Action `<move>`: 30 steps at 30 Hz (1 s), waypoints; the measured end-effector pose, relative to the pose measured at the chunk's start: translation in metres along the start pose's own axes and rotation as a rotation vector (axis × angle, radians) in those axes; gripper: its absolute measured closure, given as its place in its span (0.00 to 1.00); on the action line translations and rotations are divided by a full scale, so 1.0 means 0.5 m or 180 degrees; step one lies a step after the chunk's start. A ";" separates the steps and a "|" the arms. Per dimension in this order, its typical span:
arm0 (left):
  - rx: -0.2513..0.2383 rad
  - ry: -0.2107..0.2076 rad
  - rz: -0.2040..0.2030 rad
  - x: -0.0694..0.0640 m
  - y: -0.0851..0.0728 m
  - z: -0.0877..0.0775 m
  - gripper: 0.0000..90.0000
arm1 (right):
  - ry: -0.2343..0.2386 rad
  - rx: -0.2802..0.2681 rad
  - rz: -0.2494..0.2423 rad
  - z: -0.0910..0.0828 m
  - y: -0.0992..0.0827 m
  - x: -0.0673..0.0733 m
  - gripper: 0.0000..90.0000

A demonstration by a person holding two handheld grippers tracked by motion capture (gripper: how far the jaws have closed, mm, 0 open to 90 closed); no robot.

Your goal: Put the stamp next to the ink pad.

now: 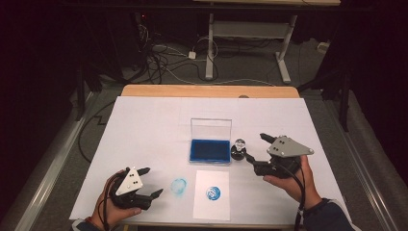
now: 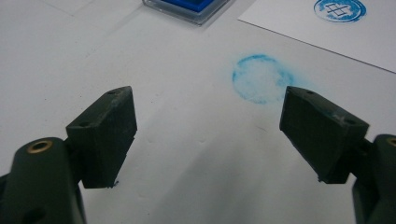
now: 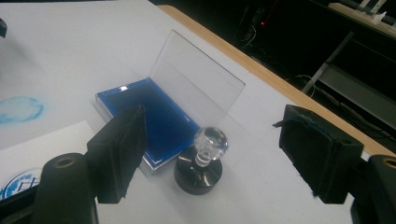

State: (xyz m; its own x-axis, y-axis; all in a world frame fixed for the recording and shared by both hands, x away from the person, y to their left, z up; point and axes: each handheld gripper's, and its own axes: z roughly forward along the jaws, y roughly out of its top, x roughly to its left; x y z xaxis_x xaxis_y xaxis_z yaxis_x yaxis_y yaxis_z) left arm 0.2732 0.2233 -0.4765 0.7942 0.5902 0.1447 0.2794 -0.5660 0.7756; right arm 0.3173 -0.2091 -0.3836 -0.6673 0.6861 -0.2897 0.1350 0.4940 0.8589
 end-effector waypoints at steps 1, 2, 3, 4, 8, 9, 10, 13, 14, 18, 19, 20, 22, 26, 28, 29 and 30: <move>0.0000 0.0000 -0.0001 0.000 0.000 0.000 0.20 | 0.0005 -0.0003 0.0004 -0.002 -0.004 0.000 0.26; 0.0002 -0.0003 -0.0002 0.000 0.000 0.000 0.20 | 0.0007 -0.0021 0.0005 -0.004 -0.007 0.000 0.26; 0.0001 -0.0005 -0.0001 0.000 0.000 0.000 0.20 | -0.0002 -0.0020 0.0005 -0.005 -0.011 0.000 0.26; 0.0002 -0.0004 0.0002 0.000 0.000 0.000 0.20 | -0.0002 -0.0029 0.0016 -0.007 -0.014 -0.001 0.26; 0.0002 -0.0006 0.0001 0.000 0.000 0.000 0.20 | -0.0033 -0.0029 0.0019 -0.009 -0.029 -0.002 0.24; 0.0002 -0.0005 0.0004 0.000 0.000 0.000 0.20 | -0.0053 -0.0019 0.0020 -0.010 -0.033 -0.001 0.24; 0.0002 -0.0004 0.0001 0.000 0.000 0.000 0.20 | -0.0058 -0.0015 0.0012 -0.011 -0.037 -0.001 0.24; 0.0006 -0.0005 -0.0008 0.001 0.000 0.001 0.20 | -0.0077 -0.0033 0.0025 -0.016 -0.049 -0.003 0.24; 0.0007 -0.0006 -0.0005 0.001 0.000 0.001 0.20 | -0.0085 -0.0039 0.0024 -0.018 -0.052 -0.003 0.24; 0.0001 0.0001 -0.0015 0.001 0.000 0.001 0.20 | -0.0115 -0.0061 0.0007 -0.027 -0.066 -0.004 0.25; 0.0000 0.0002 -0.0022 0.002 0.000 0.001 0.20 | -0.0133 -0.0062 -0.0002 -0.029 -0.070 -0.004 0.25; 0.0003 0.0001 -0.0024 0.002 0.000 0.002 0.20 | -0.0133 -0.0074 -0.0013 -0.032 -0.074 -0.004 0.25; -0.0001 0.0002 -0.0020 0.002 0.000 0.002 0.20 | -0.0128 -0.0069 0.0003 -0.036 -0.082 -0.005 0.25; 0.0004 -0.0005 -0.0018 0.003 0.002 0.005 0.20 | -0.0147 -0.0074 0.0015 -0.044 -0.099 -0.007 0.25; 0.0006 -0.0006 -0.0014 0.003 0.002 0.005 0.20 | -0.0140 -0.0086 0.0026 -0.047 -0.107 -0.007 0.25; 0.0003 -0.0006 -0.0016 0.003 0.002 0.005 0.20 | -0.0156 -0.0064 0.0021 -0.047 -0.111 -0.006 0.25; 0.0002 -0.0004 -0.0016 0.003 0.002 0.005 0.20 | -0.0173 -0.0057 0.0014 -0.048 -0.115 -0.005 0.25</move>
State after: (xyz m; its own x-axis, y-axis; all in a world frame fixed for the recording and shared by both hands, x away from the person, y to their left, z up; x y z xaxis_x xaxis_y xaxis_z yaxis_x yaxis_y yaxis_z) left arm 0.2762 0.2222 -0.4769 0.7935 0.5923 0.1401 0.2835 -0.5634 0.7760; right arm 0.2936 -0.2522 -0.4219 -0.6259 0.7166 -0.3079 0.1245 0.4815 0.8675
